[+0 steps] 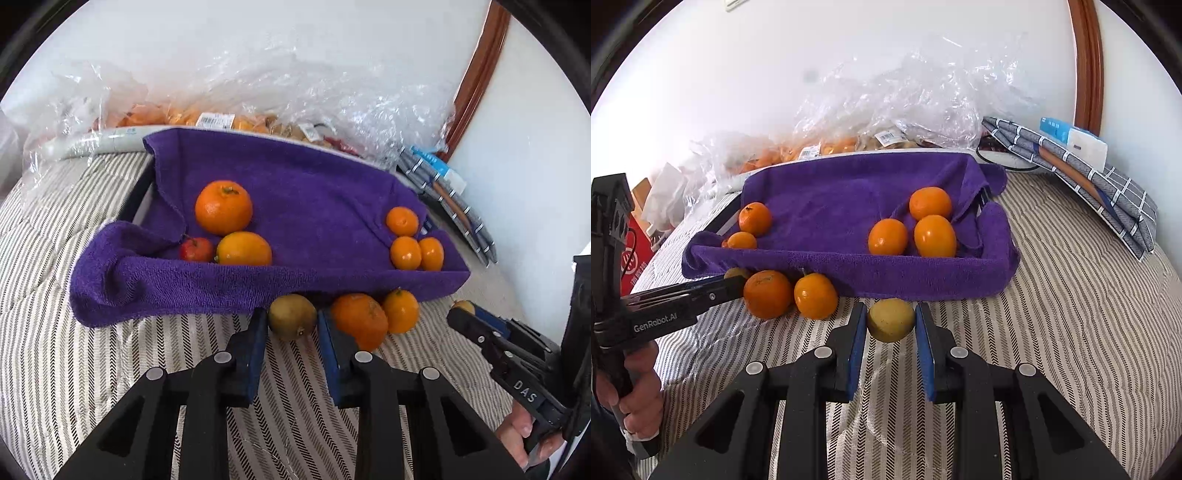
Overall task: Organize fruits
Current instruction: 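Grasp a yellow-green fruit with the left tool while the right tool holds its fruit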
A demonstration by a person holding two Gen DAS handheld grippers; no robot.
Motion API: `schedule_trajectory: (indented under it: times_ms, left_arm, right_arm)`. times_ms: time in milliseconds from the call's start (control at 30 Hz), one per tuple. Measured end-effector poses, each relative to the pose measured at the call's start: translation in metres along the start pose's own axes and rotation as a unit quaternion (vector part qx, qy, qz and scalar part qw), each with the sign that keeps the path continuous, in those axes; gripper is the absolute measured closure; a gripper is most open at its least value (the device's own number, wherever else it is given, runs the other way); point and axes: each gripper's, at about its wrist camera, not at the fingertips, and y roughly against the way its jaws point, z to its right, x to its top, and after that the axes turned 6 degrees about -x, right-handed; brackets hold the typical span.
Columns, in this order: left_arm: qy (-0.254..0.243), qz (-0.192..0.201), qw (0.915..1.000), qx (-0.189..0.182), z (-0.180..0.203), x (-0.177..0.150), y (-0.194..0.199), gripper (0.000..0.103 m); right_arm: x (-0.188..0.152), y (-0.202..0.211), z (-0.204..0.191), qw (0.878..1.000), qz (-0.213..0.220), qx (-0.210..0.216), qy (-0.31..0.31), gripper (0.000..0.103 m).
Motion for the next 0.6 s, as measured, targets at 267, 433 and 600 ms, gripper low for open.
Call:
schedule_trajectory:
  times_ms: [267,433,600]
  left_arm:
    - [0.017,0.031,0.9994,-0.008,-0.007,0.000,0.014,0.076]
    - [0.011,0.036,0.9992,-0.010,-0.004,0.001,0.015,0.076]
    - [-0.003,0.035,0.9994,0.007,-0.001,0.002,0.016,0.076]
  right_arm:
    - [0.000,0.002,0.003,1.000,0.006,-0.009,-0.009,0.077]
    - [0.000,0.003,0.002,1.000,0.012,-0.004,-0.004,0.077]
    - [-0.001,0.007,0.004,1.000,0.021,-0.003,-0.008,0.077]
